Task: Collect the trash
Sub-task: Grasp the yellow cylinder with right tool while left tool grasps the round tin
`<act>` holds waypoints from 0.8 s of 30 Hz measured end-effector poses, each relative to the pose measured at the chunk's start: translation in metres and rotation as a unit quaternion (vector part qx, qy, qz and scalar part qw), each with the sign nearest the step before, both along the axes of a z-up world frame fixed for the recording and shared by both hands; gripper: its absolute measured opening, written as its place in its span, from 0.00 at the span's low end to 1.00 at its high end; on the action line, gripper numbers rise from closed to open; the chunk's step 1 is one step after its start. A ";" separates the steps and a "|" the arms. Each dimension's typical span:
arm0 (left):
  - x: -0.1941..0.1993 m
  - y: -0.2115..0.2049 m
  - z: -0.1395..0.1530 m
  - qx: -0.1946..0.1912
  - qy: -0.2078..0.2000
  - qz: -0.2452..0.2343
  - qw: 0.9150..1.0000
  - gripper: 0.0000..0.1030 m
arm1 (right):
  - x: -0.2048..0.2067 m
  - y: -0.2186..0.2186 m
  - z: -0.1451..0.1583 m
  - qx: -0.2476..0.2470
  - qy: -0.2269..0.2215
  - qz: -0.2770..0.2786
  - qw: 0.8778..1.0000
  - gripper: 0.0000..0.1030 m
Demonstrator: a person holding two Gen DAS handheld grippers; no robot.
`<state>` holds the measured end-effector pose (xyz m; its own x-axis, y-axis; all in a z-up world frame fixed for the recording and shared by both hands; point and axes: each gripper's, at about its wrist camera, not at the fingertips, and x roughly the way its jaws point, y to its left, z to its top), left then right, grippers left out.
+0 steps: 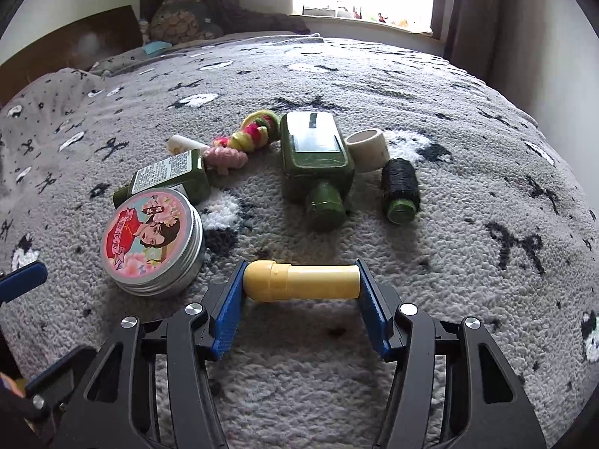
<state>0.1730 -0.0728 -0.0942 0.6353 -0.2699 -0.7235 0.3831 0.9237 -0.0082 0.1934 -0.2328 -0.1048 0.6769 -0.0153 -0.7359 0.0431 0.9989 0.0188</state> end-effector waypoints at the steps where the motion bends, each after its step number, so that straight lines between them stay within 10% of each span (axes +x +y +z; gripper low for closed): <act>1: 0.005 -0.005 -0.001 0.001 0.001 0.000 1.000 0.85 | -0.004 -0.006 0.002 0.001 -0.003 -0.007 1.000 0.56; 15: 0.069 -0.058 -0.024 0.016 0.034 0.025 0.999 0.78 | -0.057 -0.059 0.008 0.014 -0.021 -0.038 0.999 0.55; 24: 0.042 -0.047 -0.017 0.026 0.022 0.012 0.999 0.65 | -0.087 -0.050 0.014 0.004 -0.036 -0.033 0.999 0.55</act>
<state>0.2146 -0.1202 -0.1116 0.6083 -0.2161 -0.7637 0.3620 0.9319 0.0246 0.1064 -0.2825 -0.0911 0.7264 -0.0554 -0.6850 0.1070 0.9937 0.0331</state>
